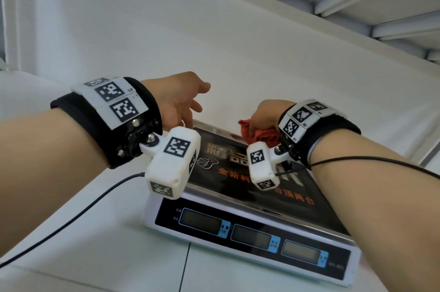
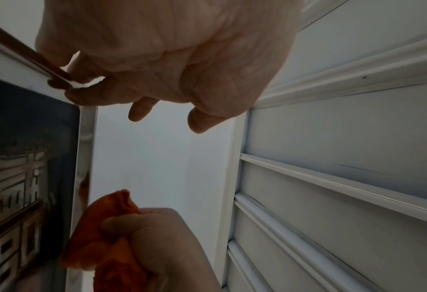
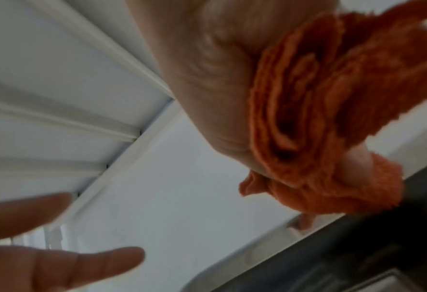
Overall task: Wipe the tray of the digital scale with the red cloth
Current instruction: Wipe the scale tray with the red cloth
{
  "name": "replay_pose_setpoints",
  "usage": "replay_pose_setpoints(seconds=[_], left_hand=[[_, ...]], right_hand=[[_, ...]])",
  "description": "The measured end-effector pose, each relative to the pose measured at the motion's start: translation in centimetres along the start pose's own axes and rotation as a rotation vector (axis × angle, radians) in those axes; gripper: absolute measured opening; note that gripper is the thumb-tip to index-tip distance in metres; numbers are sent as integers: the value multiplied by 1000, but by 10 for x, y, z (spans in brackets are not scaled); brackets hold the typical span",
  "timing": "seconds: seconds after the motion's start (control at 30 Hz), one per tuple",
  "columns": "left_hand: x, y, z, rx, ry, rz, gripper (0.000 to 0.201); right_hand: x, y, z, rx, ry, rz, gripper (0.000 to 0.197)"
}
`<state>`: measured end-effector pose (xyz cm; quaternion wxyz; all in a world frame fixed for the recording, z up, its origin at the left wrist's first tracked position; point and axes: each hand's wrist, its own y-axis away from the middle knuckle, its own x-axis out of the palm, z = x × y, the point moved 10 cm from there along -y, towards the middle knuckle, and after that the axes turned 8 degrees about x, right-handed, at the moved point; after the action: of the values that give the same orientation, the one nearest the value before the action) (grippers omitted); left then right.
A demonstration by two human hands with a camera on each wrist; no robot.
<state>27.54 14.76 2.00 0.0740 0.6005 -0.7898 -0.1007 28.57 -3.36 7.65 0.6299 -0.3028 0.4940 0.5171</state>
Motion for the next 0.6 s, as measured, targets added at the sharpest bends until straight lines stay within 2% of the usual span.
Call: replay_pose_setpoints(seconds=[0.1, 0.17, 0.23, 0.3, 0.43, 0.6], left_hand=[[-2, 1, 1, 1, 9, 2, 69], [-4, 2, 1, 3, 10, -2, 69], [-5, 1, 2, 1, 11, -8, 69], [-5, 0, 2, 1, 14, -1, 69], [-7, -1, 1, 16, 23, -3, 68], [-7, -1, 1, -1, 20, 9, 69]], right_hand=[[9, -5, -3, 19, 24, 11, 11], [19, -6, 5, 19, 34, 22, 3], [29, -6, 15, 10, 160, 35, 13], [34, -6, 19, 37, 164, 57, 22], [18, -13, 12, 68, 47, 76, 12], [19, -12, 4, 97, 245, 74, 13]])
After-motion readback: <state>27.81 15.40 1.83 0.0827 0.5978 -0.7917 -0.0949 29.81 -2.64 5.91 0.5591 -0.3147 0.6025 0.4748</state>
